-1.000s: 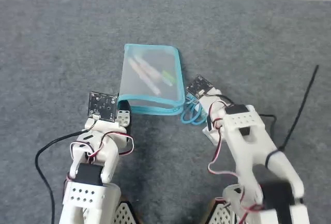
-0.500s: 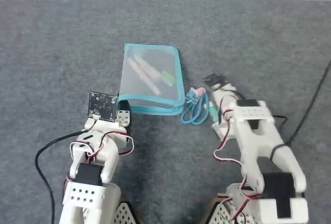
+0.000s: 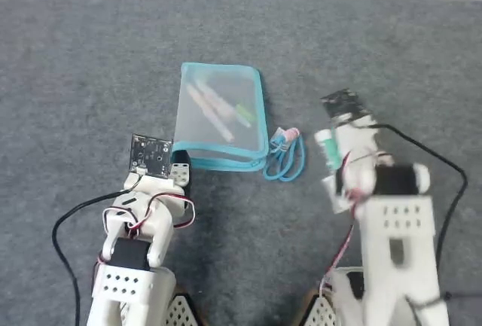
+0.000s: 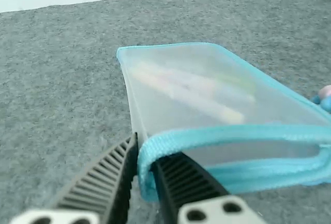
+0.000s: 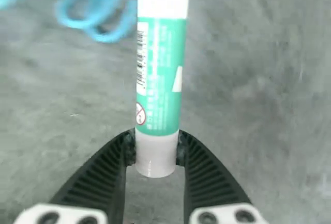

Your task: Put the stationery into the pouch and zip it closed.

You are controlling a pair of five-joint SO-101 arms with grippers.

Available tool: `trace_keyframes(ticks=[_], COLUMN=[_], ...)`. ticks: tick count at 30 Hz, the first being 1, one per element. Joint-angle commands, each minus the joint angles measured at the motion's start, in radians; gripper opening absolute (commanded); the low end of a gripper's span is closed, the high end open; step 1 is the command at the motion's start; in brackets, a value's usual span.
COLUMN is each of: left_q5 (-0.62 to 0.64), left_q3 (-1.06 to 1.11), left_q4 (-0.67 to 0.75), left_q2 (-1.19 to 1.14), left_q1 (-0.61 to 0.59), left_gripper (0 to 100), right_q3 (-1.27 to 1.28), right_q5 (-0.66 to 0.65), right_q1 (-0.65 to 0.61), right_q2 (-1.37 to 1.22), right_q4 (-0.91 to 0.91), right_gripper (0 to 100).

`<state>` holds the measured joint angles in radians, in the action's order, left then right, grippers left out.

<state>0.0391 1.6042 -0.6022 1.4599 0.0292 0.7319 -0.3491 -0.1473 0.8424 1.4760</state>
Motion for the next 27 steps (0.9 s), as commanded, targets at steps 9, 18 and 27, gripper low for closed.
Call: trace_keyframes(ticks=[9,18,27], left_q5=[-0.006,-0.006,-0.006], left_q3=[-0.030,-0.028,-0.030], left_q4=[0.044,0.055,0.057], left_q2=[0.018,0.018,0.018], left_q1=[0.006,0.006,0.009], left_gripper=[1,1,1], right_q3=[-0.078,-0.353,-0.689], right_q5=[-0.081,-0.034,0.015], right_q1=[-0.475,-0.481,-0.504], right_q2=[-0.025,-0.424,-0.809], right_q4=[0.044,0.005,0.016], right_gripper=[0.7,0.7,0.7])
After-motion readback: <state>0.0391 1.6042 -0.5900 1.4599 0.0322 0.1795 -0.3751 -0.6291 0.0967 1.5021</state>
